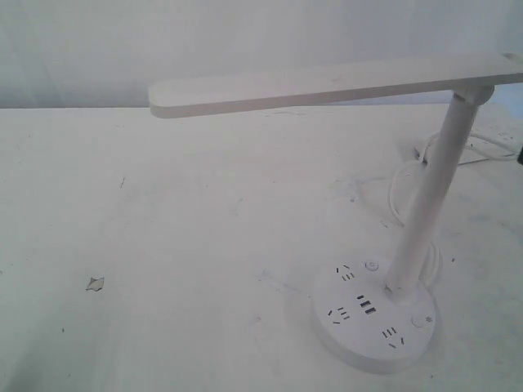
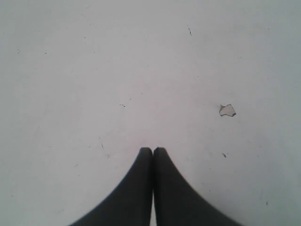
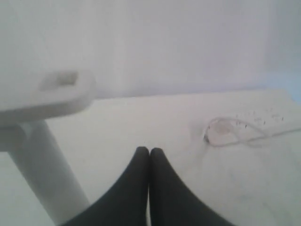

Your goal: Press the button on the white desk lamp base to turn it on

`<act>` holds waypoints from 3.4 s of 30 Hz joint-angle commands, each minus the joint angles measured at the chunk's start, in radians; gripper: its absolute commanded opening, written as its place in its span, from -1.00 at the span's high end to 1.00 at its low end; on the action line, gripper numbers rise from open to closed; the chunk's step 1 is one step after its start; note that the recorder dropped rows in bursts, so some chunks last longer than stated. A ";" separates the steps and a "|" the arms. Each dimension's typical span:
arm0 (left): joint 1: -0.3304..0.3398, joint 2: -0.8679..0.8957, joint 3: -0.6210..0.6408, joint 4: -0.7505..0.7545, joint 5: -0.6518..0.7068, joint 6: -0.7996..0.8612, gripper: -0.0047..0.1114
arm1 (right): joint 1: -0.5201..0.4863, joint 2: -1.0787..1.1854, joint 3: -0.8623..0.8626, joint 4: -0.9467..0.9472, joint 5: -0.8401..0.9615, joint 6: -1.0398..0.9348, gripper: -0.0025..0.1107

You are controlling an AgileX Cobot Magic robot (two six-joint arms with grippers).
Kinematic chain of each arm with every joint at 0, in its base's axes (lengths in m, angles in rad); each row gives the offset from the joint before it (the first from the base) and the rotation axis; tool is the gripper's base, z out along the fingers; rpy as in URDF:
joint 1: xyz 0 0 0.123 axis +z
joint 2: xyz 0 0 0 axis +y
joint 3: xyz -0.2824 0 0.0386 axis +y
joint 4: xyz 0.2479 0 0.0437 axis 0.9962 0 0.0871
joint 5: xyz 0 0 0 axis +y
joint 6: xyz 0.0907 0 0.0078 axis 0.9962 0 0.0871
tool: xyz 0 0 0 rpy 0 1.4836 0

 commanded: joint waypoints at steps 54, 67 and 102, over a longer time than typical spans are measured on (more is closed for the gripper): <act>-0.008 -0.003 0.002 0.000 0.002 -0.001 0.92 | 0.001 0.600 -0.049 0.269 0.438 0.014 0.96; -0.008 -0.003 0.002 0.000 0.002 -0.001 0.92 | 0.001 0.646 -0.049 0.292 0.415 0.001 0.96; -0.008 -0.003 0.002 0.000 0.002 -0.001 0.92 | 0.001 0.774 -0.049 0.435 0.361 -0.108 0.96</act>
